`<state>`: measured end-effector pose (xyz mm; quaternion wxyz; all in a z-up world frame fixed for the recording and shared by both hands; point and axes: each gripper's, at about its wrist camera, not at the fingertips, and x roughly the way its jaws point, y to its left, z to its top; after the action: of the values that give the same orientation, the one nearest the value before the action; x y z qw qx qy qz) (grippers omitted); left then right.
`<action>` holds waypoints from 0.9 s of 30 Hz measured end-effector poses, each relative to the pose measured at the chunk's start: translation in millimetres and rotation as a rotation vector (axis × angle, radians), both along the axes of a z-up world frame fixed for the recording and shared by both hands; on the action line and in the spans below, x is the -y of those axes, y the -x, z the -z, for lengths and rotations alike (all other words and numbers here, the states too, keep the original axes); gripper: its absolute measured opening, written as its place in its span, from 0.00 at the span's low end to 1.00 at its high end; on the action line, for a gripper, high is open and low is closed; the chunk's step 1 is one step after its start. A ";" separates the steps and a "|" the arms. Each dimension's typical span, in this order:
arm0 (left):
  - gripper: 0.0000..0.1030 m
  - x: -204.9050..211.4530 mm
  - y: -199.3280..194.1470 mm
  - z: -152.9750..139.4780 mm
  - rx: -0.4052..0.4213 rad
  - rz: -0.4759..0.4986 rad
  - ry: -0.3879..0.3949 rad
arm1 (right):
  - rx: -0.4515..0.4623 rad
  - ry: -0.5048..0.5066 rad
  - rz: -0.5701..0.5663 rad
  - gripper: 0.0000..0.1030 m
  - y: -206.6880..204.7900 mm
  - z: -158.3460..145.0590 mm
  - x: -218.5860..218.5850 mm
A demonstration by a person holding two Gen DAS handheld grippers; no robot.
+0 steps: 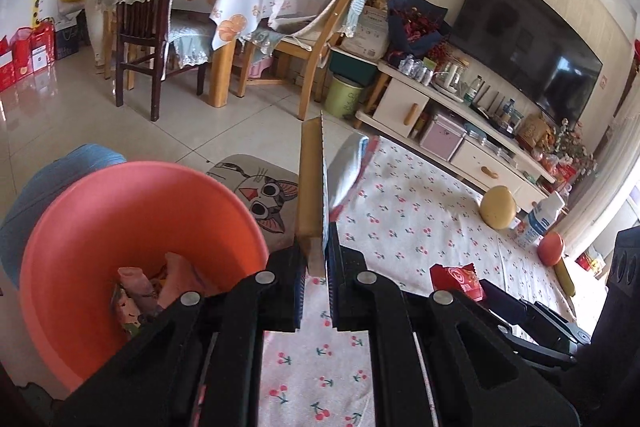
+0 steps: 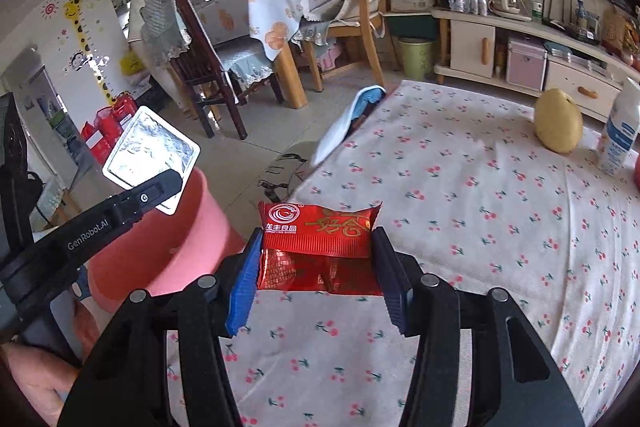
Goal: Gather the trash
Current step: 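Carry the foil tray and red packet over the pink bucket and open both tools, then bring both tools back over the table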
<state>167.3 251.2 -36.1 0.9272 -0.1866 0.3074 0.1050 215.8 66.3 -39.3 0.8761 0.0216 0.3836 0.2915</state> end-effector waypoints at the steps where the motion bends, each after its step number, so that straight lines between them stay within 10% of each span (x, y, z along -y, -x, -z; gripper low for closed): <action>1: 0.10 -7.7 1.4 0.1 -0.004 -0.018 0.007 | 0.004 0.003 -0.015 0.53 0.0 -1.9 -10.5; 19: 0.11 -127.7 33.2 26.6 -0.085 -0.329 0.182 | -0.004 0.086 -0.254 0.57 10.6 13.5 -161.8; 22: 0.26 -136.1 33.6 30.2 -0.090 -0.363 0.210 | 0.000 0.116 -0.256 0.67 14.2 20.9 -170.4; 24: 0.62 -136.1 33.5 29.7 -0.094 -0.397 0.196 | 0.024 0.128 -0.250 0.70 17.4 21.4 -170.1; 27: 0.70 -131.1 34.1 25.8 -0.068 -0.404 0.171 | 0.061 0.106 -0.226 0.83 21.5 17.2 -161.0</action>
<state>133.2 382.4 -61.9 0.8574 -0.3185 0.3024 0.2684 194.3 227.3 -56.4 0.8488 -0.0769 0.3717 0.3681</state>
